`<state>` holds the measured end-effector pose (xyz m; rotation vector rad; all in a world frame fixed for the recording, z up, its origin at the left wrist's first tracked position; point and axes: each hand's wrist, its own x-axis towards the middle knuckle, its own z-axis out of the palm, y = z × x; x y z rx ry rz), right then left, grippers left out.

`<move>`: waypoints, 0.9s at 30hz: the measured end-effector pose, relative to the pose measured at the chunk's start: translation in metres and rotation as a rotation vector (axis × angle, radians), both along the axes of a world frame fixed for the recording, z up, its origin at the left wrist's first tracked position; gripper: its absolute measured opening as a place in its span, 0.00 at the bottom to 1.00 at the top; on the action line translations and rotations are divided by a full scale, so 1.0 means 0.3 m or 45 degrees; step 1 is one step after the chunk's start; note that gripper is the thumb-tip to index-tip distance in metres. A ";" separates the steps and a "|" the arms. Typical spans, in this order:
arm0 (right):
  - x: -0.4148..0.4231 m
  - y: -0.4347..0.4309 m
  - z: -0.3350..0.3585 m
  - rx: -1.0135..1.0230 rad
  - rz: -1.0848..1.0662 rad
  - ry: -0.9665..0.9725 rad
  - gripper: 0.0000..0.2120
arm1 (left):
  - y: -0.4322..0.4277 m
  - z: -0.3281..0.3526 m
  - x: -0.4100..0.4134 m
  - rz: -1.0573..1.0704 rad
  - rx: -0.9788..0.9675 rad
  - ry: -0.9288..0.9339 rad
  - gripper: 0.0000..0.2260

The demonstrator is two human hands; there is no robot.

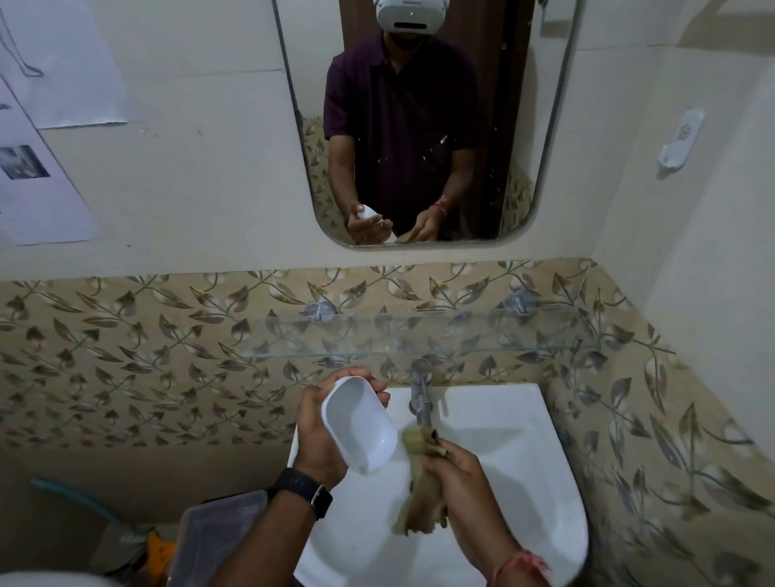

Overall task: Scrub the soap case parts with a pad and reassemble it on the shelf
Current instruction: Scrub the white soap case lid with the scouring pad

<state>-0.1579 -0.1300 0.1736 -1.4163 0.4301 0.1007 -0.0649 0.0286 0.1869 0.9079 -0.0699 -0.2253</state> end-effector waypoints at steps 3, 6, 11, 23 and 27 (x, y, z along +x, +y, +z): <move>-0.018 0.075 -0.002 0.044 0.045 0.051 0.12 | -0.010 -0.007 -0.001 0.009 -0.011 0.030 0.28; -0.070 0.094 -0.015 -0.103 0.294 0.050 0.12 | 0.000 0.011 0.005 -0.007 0.042 -0.053 0.18; -0.090 0.061 0.022 -0.339 -0.108 -0.263 0.11 | 0.022 0.015 0.021 -0.036 0.281 -0.235 0.19; -0.026 0.124 0.029 -0.716 0.585 -0.382 0.16 | -0.003 0.011 0.019 -0.207 0.455 -0.435 0.19; -0.001 0.100 0.009 -1.195 0.698 -0.470 0.18 | -0.011 -0.008 0.006 -0.171 0.431 -0.342 0.21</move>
